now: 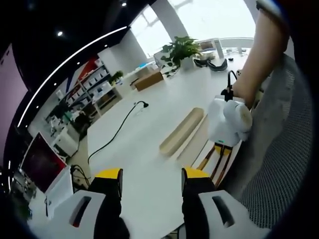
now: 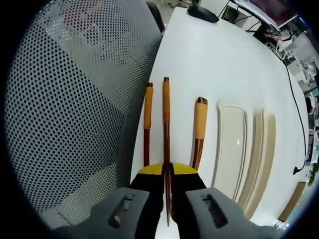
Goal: Arrange the utensils inside the cutlery case until each visible utensil rests in its matching compartment.
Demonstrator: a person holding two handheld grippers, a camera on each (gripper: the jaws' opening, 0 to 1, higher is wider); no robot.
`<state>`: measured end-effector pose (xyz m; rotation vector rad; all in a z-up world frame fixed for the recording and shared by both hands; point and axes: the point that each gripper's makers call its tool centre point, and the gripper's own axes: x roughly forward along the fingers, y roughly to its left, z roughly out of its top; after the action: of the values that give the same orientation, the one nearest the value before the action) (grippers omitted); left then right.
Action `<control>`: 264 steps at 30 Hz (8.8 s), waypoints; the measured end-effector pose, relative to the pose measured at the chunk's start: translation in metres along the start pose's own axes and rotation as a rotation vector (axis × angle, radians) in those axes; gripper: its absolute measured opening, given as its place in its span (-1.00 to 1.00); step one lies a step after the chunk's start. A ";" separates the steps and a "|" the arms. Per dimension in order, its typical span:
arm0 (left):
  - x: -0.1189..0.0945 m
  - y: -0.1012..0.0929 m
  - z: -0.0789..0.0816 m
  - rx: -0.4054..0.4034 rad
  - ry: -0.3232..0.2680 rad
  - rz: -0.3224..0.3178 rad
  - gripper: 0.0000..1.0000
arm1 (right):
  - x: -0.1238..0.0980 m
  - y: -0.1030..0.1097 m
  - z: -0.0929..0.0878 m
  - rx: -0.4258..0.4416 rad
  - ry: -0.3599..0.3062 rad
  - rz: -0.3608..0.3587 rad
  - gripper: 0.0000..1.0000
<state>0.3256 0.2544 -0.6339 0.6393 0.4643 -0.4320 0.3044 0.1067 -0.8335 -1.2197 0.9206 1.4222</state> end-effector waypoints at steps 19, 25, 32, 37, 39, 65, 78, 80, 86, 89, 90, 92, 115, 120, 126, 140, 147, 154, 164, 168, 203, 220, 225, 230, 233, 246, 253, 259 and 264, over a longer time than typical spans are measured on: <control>0.001 -0.001 -0.003 0.018 0.020 -0.005 -0.04 | 0.001 0.000 0.001 0.026 0.008 -0.001 -0.98; 0.001 -0.001 -0.003 0.020 0.021 -0.006 -0.05 | 0.000 -0.001 -0.001 0.044 0.004 0.003 -0.99; 0.001 -0.002 -0.004 0.024 0.025 -0.008 -0.05 | -0.001 -0.003 -0.001 0.129 -0.085 0.047 -1.00; 0.001 -0.002 -0.004 0.025 0.026 -0.009 -0.05 | -0.001 -0.003 -0.001 0.140 -0.116 0.062 -1.00; 0.001 -0.002 -0.004 0.024 0.026 -0.008 -0.05 | -0.001 -0.002 0.000 0.141 -0.121 0.068 -1.00; 0.002 -0.003 -0.005 0.036 0.033 -0.014 -0.06 | -0.011 -0.004 -0.006 0.165 -0.098 0.073 -1.00; 0.003 -0.005 -0.006 0.046 0.035 -0.025 -0.06 | -0.027 -0.005 0.000 0.207 -0.135 0.094 -1.00; 0.003 -0.006 -0.006 0.048 0.037 -0.028 -0.06 | -0.029 -0.006 0.001 0.225 -0.149 0.096 -1.00; 0.003 -0.007 -0.006 0.052 0.041 -0.032 -0.06 | -0.035 -0.007 0.002 0.238 -0.173 0.102 -1.00; 0.003 -0.007 -0.006 0.052 0.042 -0.032 -0.06 | -0.038 -0.010 0.003 0.254 -0.188 0.104 -1.00; 0.003 -0.007 -0.006 0.052 0.042 -0.032 -0.06 | -0.038 -0.010 0.004 0.256 -0.193 0.105 -1.00; 0.004 -0.007 -0.006 0.050 0.042 -0.032 -0.06 | -0.042 -0.012 0.007 0.262 -0.217 0.105 -1.00; 0.004 -0.008 -0.007 0.058 0.046 -0.038 -0.06 | -0.074 -0.056 -0.014 0.295 -0.253 -0.016 -1.00; 0.004 -0.007 -0.007 0.057 0.042 -0.034 -0.07 | -0.080 -0.074 -0.023 0.269 -0.233 -0.081 -1.00; 0.004 -0.006 -0.007 0.056 0.040 -0.029 -0.07 | -0.081 -0.083 -0.029 0.265 -0.215 -0.101 -1.00; 0.004 -0.007 -0.007 0.056 0.044 -0.033 -0.07 | -0.091 -0.112 -0.042 0.297 -0.225 -0.164 -1.00; 0.004 -0.007 -0.008 0.057 0.047 -0.034 -0.07 | -0.089 -0.126 -0.047 0.289 -0.207 -0.185 -1.00; 0.004 -0.007 -0.008 0.053 0.046 -0.035 -0.07 | -0.078 -0.136 -0.049 0.268 -0.178 -0.169 -1.00; 0.004 -0.006 -0.006 0.048 0.037 -0.033 -0.08 | -0.064 -0.147 -0.048 0.249 -0.152 -0.145 -1.00; 0.005 -0.007 -0.006 0.048 0.040 -0.037 -0.09 | -0.060 -0.149 -0.047 0.234 -0.141 -0.136 -1.00; 0.007 -0.011 -0.007 0.036 0.045 -0.063 -0.10 | -0.025 -0.157 -0.053 0.209 -0.097 -0.073 -1.00; 0.007 -0.009 -0.006 0.029 0.039 -0.062 -0.11 | -0.019 -0.162 -0.053 0.201 -0.092 -0.070 -1.00; 0.007 -0.009 -0.006 0.032 0.042 -0.062 -0.11 | -0.019 -0.163 -0.051 0.196 -0.099 -0.072 -1.00; 0.007 -0.010 -0.007 0.036 0.046 -0.064 -0.11 | -0.018 -0.166 -0.049 0.217 -0.112 -0.069 -1.00; 0.007 -0.010 -0.006 0.036 0.045 -0.064 -0.11 | -0.018 -0.168 -0.049 0.239 -0.121 -0.064 -1.00; 0.007 -0.010 -0.007 0.039 0.050 -0.068 -0.11 | -0.023 -0.173 -0.050 0.282 -0.146 -0.087 -0.89; 0.007 -0.010 -0.007 0.040 0.048 -0.064 -0.11 | -0.035 -0.175 -0.051 0.311 -0.178 -0.126 -0.80; 0.007 -0.010 -0.006 0.047 0.049 -0.066 -0.11 | -0.044 -0.174 -0.055 0.335 -0.192 -0.147 -0.75; 0.007 -0.010 -0.007 0.052 0.048 -0.065 -0.11 | -0.052 -0.173 -0.058 0.359 -0.207 -0.164 -0.74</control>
<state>0.3242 0.2494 -0.6472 0.6874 0.5217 -0.4930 0.4849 0.0755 -0.7840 -0.8425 0.8661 1.1673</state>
